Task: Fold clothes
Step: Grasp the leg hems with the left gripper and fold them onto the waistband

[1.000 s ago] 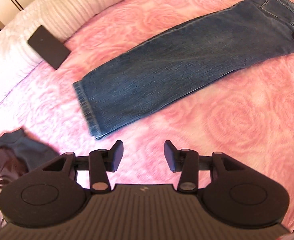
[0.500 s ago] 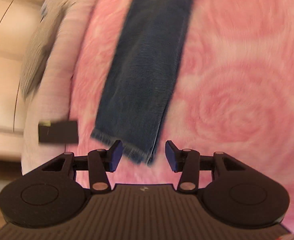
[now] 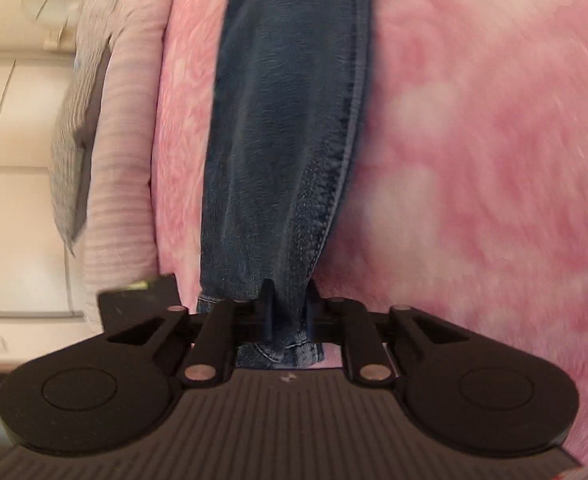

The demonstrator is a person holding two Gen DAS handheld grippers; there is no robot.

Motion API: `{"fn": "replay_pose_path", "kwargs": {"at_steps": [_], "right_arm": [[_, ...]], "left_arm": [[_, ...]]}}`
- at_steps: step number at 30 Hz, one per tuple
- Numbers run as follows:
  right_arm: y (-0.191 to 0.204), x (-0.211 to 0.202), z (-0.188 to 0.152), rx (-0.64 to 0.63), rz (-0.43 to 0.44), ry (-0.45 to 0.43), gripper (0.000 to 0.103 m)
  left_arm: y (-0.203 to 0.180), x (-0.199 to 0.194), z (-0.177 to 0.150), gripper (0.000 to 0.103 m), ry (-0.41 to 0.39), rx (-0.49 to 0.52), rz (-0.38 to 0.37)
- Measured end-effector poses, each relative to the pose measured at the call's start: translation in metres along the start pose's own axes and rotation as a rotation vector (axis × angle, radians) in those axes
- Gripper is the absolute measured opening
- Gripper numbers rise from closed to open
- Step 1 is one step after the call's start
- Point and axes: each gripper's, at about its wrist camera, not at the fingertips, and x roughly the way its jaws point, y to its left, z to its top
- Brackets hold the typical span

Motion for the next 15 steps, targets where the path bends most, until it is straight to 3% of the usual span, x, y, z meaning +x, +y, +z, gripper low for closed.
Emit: {"fn": "replay_pose_path", "kwargs": {"at_steps": [3, 6, 10, 15], "right_arm": [[0.005, 0.011, -0.014, -0.098, -0.037, -0.119, 0.096], [0.002, 0.015, -0.015, -0.107, -0.038, -0.186, 0.096], [-0.009, 0.009, -0.006, -0.051, -0.009, -0.190, 0.096], [-0.025, -0.037, 0.000, 0.088, 0.002, -0.182, 0.096]], "left_arm": [[0.013, -0.008, 0.001, 0.010, 0.000, -0.038, 0.003], [0.023, -0.022, 0.003, 0.010, 0.012, -0.046, 0.004], [0.026, -0.046, 0.012, 0.010, 0.022, 0.057, 0.018], [0.067, -0.080, 0.054, 0.010, -0.032, 0.192, 0.128]]}}
